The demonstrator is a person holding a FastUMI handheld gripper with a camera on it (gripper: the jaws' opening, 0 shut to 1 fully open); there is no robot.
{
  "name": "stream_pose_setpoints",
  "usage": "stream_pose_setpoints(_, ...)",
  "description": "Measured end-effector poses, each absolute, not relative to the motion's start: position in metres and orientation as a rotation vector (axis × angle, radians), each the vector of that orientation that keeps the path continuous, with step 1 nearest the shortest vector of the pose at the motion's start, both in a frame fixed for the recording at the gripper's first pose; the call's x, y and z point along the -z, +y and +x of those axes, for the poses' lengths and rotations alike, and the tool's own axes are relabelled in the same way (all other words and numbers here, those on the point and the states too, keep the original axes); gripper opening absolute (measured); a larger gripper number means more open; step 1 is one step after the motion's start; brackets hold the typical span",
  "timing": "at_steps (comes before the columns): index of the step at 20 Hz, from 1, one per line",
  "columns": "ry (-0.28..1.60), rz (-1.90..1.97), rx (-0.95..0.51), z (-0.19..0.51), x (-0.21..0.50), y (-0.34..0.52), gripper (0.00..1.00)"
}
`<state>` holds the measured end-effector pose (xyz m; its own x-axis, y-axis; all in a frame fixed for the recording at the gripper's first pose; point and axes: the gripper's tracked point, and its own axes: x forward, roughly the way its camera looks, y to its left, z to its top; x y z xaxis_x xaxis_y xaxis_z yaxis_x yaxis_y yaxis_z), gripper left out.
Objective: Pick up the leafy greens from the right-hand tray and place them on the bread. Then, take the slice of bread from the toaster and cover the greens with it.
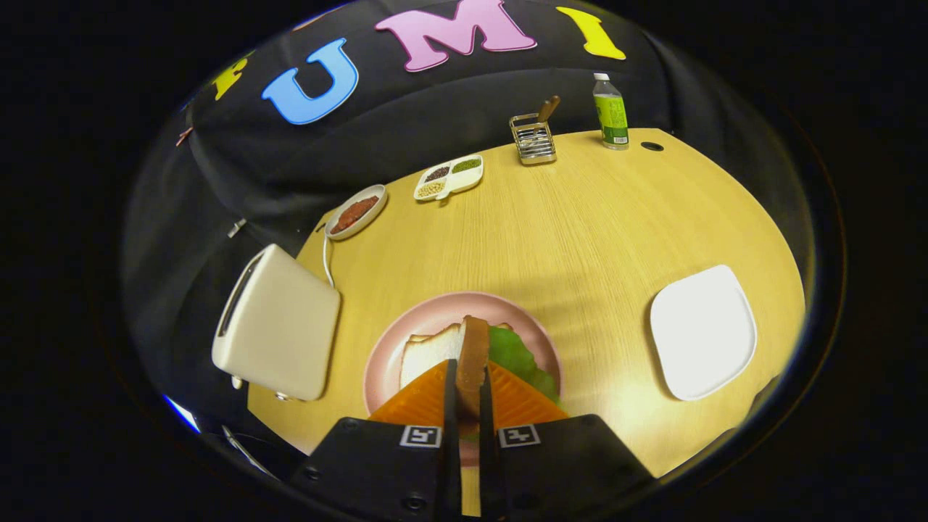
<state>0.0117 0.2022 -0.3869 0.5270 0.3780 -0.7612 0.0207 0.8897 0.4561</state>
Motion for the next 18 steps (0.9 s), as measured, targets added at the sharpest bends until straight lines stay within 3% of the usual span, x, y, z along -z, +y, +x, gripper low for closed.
stream_pose_setpoints(4,1.008,0.256,-0.207,0.01,0.406,0.187,0.29)
stream_pose_setpoints(5,1.015,0.204,-0.201,0.008,0.41,0.183,0.42)
stream_pose_setpoints(7,0.989,0.119,-0.193,0.01,0.41,0.175,0.57)
stream_pose_setpoints(8,0.963,0.09,-0.189,0.012,0.406,0.172,0.59)
stream_pose_setpoints(10,0.925,0.044,-0.18,0.014,0.398,0.167,0.77)
stream_pose_setpoints(11,0.915,0.039,-0.183,0.015,0.397,0.166,0.9)
stream_pose_setpoints(12,0.913,0.039,-0.185,0.013,0.395,0.165,0.96)
stream_pose_setpoints(13,0.908,0.039,-0.18,0.015,0.394,0.162,1.0)
stream_pose_setpoints(18,0.861,0.076,-0.163,0.024,0.367,0.149,0.99)
